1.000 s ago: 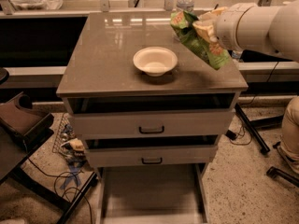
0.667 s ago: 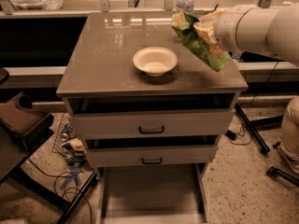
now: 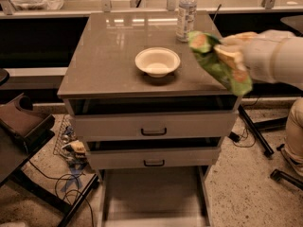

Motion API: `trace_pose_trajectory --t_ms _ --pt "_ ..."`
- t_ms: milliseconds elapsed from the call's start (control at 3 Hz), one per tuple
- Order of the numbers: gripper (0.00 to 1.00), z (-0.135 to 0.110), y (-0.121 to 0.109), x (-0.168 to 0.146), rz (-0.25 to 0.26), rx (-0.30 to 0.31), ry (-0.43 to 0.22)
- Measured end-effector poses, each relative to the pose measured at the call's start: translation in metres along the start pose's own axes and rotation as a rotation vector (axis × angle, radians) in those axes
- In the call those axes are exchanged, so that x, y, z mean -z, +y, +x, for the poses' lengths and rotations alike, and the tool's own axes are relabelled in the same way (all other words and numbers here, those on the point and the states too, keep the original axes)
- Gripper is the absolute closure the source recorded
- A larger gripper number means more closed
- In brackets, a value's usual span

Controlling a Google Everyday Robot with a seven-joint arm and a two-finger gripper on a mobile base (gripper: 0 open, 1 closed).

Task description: Place green rice chip bag into bottom drawer

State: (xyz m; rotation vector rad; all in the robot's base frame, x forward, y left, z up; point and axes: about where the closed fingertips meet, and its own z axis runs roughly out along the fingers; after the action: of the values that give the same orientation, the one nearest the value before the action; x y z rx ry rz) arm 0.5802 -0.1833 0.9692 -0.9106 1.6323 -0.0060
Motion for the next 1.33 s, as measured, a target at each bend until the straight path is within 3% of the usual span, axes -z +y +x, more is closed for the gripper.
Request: trace_pose_trajectory --t_ms 333,667,1000,1333 --pt "1.0 0.046 -0.037 0.06 0.109 -0.039 0.045" --pt "1.0 0.074 -0.054 0.092 0.064 -0.071 0.111" --pt "1.0 0.083 -0.054 0.112 -0.041 -0.083 0.167" --pt "1.0 0.082 -0.048 0.108 -0.05 -0.082 0.165"
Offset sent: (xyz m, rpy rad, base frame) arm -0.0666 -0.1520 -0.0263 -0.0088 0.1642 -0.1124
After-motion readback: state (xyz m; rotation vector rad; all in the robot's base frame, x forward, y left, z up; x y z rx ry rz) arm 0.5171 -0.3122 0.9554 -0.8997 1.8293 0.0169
